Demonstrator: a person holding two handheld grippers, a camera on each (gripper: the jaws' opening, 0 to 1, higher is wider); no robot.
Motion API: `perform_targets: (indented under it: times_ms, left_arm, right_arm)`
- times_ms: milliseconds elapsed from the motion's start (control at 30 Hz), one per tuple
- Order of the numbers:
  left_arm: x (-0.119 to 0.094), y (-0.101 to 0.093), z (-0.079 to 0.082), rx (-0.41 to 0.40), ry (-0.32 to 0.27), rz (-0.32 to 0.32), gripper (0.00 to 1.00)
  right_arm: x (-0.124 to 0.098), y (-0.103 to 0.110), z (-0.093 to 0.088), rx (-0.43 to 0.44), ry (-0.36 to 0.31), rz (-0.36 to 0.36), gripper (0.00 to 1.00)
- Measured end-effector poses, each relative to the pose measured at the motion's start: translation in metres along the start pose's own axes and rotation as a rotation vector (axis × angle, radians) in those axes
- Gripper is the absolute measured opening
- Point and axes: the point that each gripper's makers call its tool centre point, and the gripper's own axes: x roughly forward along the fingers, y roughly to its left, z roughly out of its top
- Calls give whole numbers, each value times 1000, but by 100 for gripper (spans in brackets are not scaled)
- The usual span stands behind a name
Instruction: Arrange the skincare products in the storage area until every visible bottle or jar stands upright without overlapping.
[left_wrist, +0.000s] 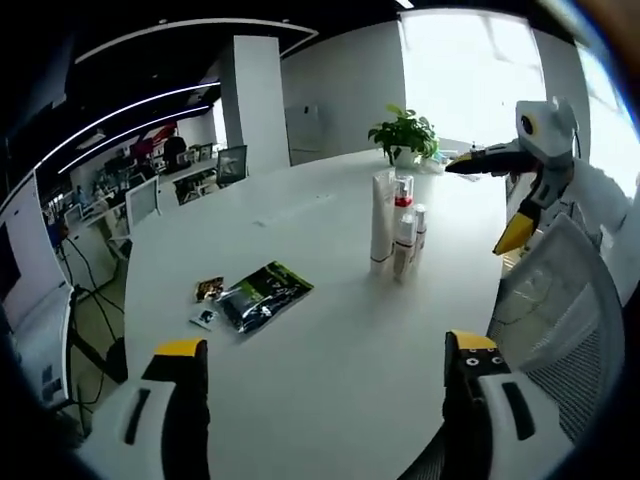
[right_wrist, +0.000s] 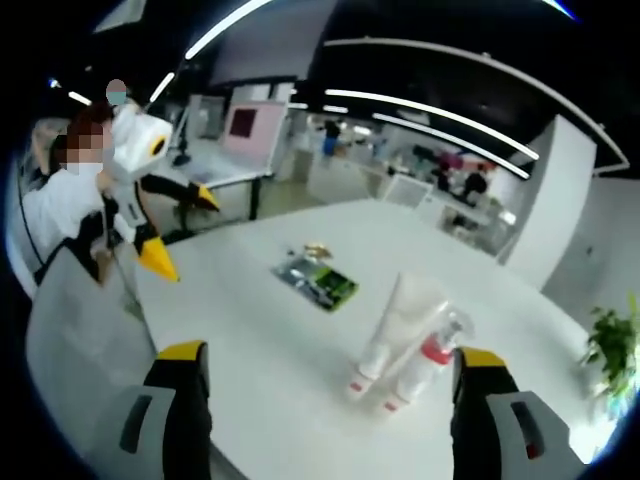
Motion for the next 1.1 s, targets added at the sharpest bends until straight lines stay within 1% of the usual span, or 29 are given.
perform_targets:
  times_ms: [100, 200, 367, 533, 600, 667, 833, 967, 1033, 1100]
  left_arm:
    - [0, 5, -2, -2, -9, 2, 97]
    - [4, 10, -6, -6, -5, 0, 97]
    - [10, 13, -12, -17, 3, -14, 96]
    - [21, 18, -12, -12, 18, -36, 96]
    - [26, 20, -10, -10, 16, -41, 96]
    - [31, 20, -10, -8, 16, -50, 95]
    - [39, 19, -12, -11, 34, -68, 95]
    - [46, 18, -13, -26, 35, -78, 94]
    - [51, 21, -15, -37, 45, -72, 92]
    - [58, 27, -23, -9, 75, -45, 92]
  right_arm:
    - [4, 4, 2, -21, 2, 5, 99]
    - [7, 6, 1, -29, 11, 7, 99]
    - [15, 9, 2, -35, 22, 10, 99]
    - [18, 10, 7, -33, 15, 8, 99]
    - [17, 11, 10, -37, 2, 5, 99]
    - [17, 10, 11, -34, -3, 3, 99]
    - [20, 12, 5, -41, 23, 19, 96]
    - [24, 12, 7, -40, 22, 30, 94]
    - [27, 9, 8, -46, 23, 39, 92]
    - [28, 11, 8, -53, 24, 46, 92]
